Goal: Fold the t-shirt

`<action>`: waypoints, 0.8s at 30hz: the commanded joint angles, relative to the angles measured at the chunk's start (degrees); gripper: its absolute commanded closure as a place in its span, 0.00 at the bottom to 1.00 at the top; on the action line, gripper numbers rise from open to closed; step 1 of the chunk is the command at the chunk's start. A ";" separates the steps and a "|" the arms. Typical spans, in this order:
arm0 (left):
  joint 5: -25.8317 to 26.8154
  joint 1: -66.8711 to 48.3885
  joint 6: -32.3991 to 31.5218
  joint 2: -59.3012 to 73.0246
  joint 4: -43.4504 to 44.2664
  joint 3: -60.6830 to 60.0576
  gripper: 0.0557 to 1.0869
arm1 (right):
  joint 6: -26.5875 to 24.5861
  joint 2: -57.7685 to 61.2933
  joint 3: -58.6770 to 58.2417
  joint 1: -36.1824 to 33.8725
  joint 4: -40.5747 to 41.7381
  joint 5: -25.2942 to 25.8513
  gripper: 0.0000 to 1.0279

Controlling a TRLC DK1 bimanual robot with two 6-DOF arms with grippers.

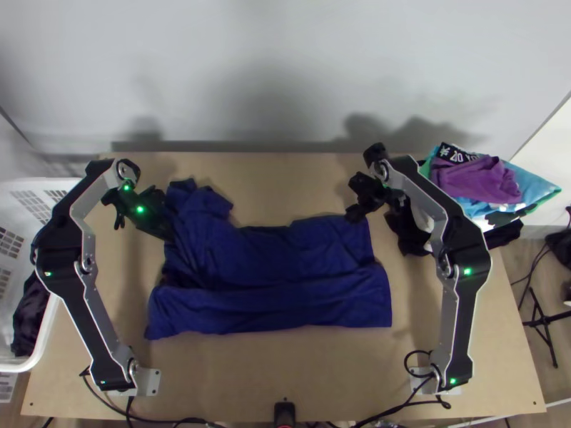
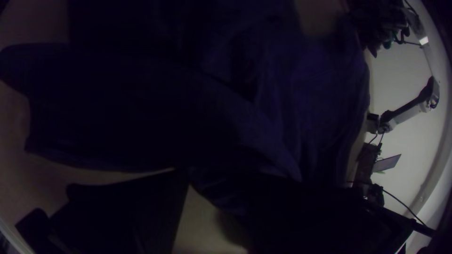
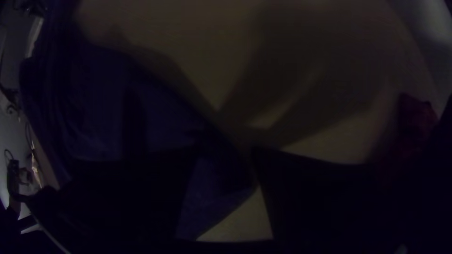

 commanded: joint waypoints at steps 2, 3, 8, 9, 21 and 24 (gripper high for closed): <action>1.96 -0.78 -1.13 0.31 -1.10 0.05 0.62 | 0.22 -0.22 -0.02 0.49 -0.54 0.04 0.55; 2.14 -0.87 -1.04 0.04 -1.10 -0.13 0.62 | 0.13 -0.22 -0.02 0.57 -0.89 0.04 0.55; 2.76 -1.22 -1.13 0.04 -1.54 -0.13 0.76 | 0.13 -0.22 -0.46 0.75 -1.24 0.04 0.71; 3.11 -1.39 -1.13 -0.13 -1.54 -0.31 0.78 | 0.13 -0.22 -0.54 0.75 -1.33 0.04 0.72; 5.57 -1.39 -2.89 -0.22 -1.54 1.80 0.96 | -1.37 -0.75 2.00 -0.22 -3.09 0.04 0.97; 6.01 -0.34 -4.56 -0.75 -0.40 4.18 0.96 | -1.19 -1.01 3.76 -1.27 -3.70 0.04 0.97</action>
